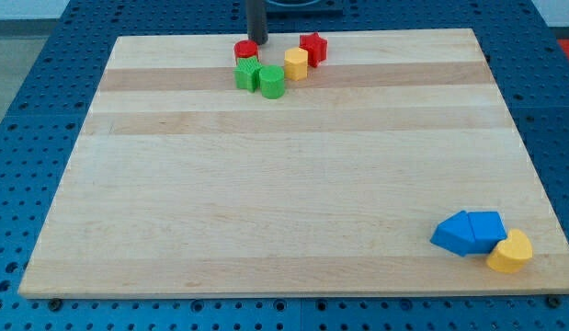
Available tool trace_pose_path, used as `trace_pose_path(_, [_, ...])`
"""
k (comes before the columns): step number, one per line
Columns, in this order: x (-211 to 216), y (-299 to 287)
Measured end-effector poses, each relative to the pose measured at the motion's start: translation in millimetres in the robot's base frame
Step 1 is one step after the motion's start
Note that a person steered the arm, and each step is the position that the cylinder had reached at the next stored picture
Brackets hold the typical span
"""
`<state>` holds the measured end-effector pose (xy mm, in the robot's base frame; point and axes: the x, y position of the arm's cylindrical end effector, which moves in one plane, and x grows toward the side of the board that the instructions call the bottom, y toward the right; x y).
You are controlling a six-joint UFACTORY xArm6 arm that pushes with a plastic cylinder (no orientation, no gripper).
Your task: Separate green circle from green star
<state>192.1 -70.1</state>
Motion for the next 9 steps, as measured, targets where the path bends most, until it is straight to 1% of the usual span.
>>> trace_pose_path(1, [6, -34])
trace_pose_path(2, [46, -29])
trace_pose_path(5, [140, 49])
trace_pose_path(7, [205, 119])
trace_pose_path(8, [241, 152])
trace_pose_path(9, [280, 171])
